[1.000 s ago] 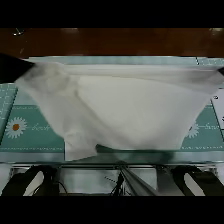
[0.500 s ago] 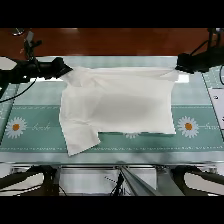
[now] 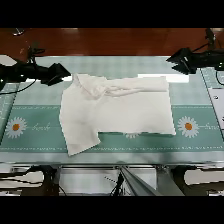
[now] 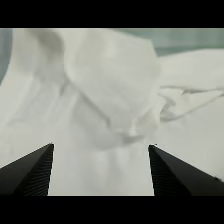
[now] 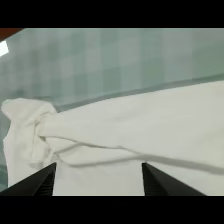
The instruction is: Fold the shirts.
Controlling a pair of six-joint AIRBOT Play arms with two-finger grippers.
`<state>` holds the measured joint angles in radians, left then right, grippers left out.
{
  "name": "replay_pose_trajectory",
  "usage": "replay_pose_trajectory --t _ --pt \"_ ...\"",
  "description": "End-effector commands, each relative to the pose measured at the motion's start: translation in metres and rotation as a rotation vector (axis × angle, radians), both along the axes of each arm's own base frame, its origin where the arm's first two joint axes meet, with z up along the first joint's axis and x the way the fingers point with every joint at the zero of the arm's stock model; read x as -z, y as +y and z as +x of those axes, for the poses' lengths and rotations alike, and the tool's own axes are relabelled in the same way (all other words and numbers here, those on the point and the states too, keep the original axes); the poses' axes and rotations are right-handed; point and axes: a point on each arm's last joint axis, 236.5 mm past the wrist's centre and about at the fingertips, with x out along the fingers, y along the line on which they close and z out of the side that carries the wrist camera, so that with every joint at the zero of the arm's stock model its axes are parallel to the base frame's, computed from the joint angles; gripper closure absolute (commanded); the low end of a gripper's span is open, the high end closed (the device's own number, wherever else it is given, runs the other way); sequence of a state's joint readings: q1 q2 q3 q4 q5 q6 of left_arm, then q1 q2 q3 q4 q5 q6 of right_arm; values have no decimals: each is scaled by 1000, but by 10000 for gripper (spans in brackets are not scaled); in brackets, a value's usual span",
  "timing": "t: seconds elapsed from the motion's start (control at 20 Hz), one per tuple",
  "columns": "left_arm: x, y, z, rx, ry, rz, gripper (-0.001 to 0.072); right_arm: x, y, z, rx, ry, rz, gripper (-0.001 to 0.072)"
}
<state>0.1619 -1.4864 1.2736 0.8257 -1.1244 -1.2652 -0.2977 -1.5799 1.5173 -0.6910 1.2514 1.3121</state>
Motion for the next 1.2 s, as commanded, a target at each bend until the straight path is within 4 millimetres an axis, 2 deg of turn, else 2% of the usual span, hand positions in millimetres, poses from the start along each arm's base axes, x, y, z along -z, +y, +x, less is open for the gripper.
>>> replay_pose_trajectory --t 0.0,0.1,0.15,0.25,0.35,0.4,0.5,0.6,0.7,0.85,1.0,1.15 --pt "13 58 -63 35 212 31 0 -6 -26 -47 -103 54 -44 93" --pt "11 83 -78 -104 204 -44 0 6 -52 -71 -67 105 -165 93" --pt "16 90 -94 -143 211 -70 0 12 -60 -81 -33 112 -195 93" --pt "40 94 -133 -191 269 -102 0 29 -63 -102 58 106 -198 93" --pt "65 87 -157 -265 334 -170 0 56 -46 -129 109 107 -168 93" --pt "71 78 -162 -273 340 -218 1 68 -31 -146 104 107 -133 93" --pt "77 62 -161 -300 325 -292 1 92 -17 -176 169 163 -85 93" --pt "87 62 -164 -311 339 -271 2 105 -12 -194 208 191 -81 93" --pt "90 64 -162 -322 339 -273 1 104 -4 -203 181 202 -69 93" --pt "95 54 -162 -292 354 -273 2 99 3 -207 160 207 -44 93" --pt "101 44 -164 -244 368 -270 2 95 6 -205 166 199 -20 93" --pt "110 31 -163 -202 376 -246 2 82 16 -196 182 169 59 93"
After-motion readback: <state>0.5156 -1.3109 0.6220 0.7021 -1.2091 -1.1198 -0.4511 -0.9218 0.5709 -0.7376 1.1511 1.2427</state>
